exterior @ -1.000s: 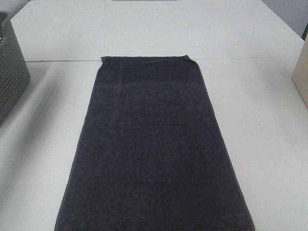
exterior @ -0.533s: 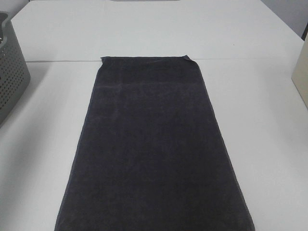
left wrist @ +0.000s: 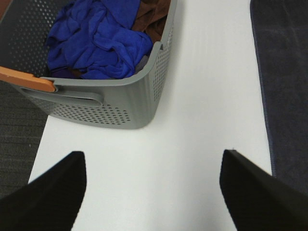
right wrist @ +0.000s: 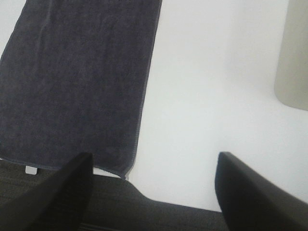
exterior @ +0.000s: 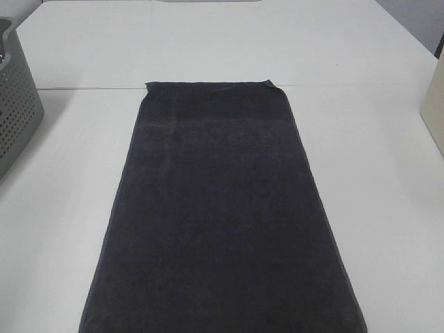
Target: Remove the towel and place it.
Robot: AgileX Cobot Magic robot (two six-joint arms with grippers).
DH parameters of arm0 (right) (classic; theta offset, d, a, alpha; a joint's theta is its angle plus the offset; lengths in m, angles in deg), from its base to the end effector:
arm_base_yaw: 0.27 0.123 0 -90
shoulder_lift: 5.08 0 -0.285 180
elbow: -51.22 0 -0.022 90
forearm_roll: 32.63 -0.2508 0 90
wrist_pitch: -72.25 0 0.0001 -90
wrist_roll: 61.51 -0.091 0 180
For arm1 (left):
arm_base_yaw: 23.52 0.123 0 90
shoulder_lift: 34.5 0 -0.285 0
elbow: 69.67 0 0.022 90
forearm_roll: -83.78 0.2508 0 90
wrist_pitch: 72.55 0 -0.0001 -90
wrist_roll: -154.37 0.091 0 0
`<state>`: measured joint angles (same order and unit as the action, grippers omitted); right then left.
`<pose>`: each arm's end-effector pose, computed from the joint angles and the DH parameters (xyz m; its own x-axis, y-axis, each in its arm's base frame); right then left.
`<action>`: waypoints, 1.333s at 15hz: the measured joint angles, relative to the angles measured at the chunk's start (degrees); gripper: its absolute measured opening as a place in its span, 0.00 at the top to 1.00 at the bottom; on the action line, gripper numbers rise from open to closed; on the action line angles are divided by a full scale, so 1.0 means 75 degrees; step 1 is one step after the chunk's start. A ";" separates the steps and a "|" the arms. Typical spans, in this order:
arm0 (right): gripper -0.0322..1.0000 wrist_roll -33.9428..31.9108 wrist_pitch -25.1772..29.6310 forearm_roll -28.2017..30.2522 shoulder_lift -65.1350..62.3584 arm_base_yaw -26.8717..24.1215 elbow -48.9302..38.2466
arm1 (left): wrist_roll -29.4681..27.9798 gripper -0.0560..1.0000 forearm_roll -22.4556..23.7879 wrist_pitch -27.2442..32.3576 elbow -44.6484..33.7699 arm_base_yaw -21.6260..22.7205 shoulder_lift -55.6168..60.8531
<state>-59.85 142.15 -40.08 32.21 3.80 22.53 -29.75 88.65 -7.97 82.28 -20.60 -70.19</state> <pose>0.0554 0.0151 0.3531 -0.7165 -0.0351 -0.6967 -0.1438 0.9847 0.0983 0.0545 0.0098 0.3637 -0.6138 -0.0666 -0.7866 -0.1327 0.9910 0.0197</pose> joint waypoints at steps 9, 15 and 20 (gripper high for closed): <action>0.13 0.0688 0.0000 0.0306 -0.3537 0.0000 -0.1688 | -0.0015 0.26 0.0099 0.0726 -0.1681 0.0000 0.3751; 0.14 0.0710 -0.0932 0.0053 -0.3973 0.0000 -0.2865 | 0.0290 0.26 -0.0344 0.0351 -0.2315 0.0000 0.3774; 0.14 0.0718 -0.0886 0.0008 -0.3973 0.0000 -0.3002 | 0.0741 0.26 -0.0802 -0.0260 -0.2582 0.0000 0.3774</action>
<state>-54.46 135.50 -40.02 2.42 3.80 0.01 -24.19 82.63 -9.92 62.91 -20.60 -41.88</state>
